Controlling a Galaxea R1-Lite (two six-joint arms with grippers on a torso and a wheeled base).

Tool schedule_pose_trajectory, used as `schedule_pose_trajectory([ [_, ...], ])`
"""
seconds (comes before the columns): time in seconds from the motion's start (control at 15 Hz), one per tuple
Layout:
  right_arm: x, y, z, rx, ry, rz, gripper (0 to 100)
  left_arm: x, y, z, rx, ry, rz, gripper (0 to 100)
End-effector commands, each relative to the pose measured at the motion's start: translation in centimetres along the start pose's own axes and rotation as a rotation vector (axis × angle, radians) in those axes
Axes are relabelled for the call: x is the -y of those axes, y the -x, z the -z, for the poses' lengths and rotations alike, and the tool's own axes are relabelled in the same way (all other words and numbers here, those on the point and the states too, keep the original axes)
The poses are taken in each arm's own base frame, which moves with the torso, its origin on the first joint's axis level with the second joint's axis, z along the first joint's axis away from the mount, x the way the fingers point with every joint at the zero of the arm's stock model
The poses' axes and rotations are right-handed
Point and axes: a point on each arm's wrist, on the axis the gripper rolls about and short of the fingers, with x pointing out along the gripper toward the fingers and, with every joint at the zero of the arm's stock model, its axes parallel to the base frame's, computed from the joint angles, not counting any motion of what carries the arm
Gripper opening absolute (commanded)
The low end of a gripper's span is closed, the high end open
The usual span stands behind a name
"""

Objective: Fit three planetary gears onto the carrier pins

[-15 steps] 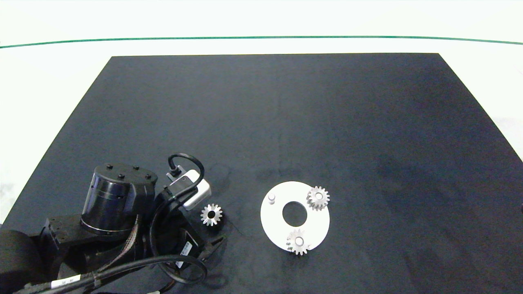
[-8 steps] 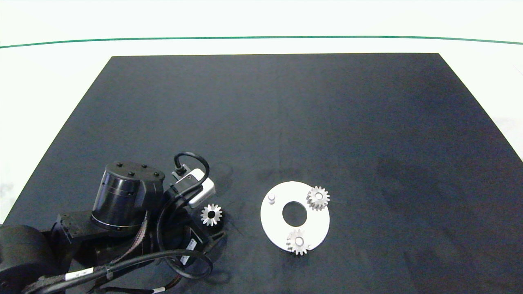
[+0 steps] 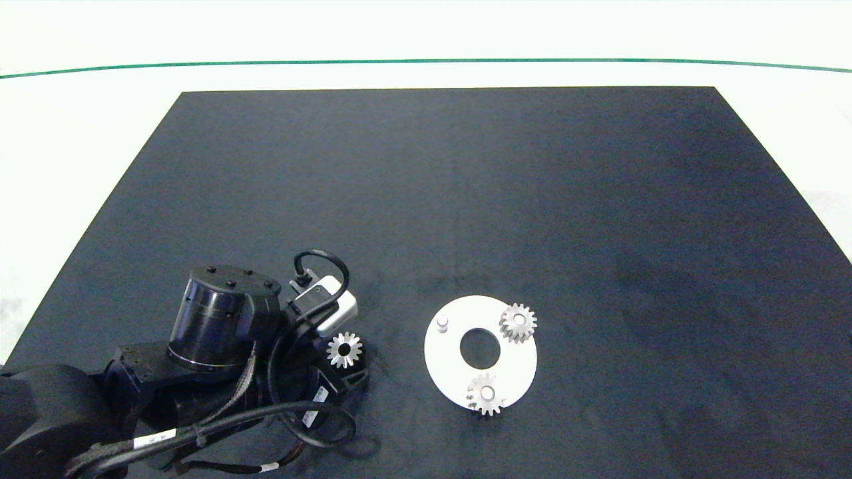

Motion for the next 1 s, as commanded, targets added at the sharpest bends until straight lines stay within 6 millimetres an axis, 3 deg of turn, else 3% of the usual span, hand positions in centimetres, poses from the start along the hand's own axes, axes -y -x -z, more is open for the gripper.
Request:
schedule_pose_trajectory([
  [0.07, -0.4, -0.7, 0.2, -0.039, 0.019, -0.009, 100, 0.0, -0.1, -0.1, 0.001, -0.003, -0.002, 64],
  [0.33, -1.2, -1.9, 1.4, -0.186, 0.077, -0.042, 100, 0.0, -0.1, -0.1, 0.003, -0.003, -0.001, 55],
  [1.0, -1.6, -2.5, 2.1, -0.229, 0.095, -0.052, 100, -0.1, 0.0, -0.1, 0.005, -0.001, -0.003, 36],
])
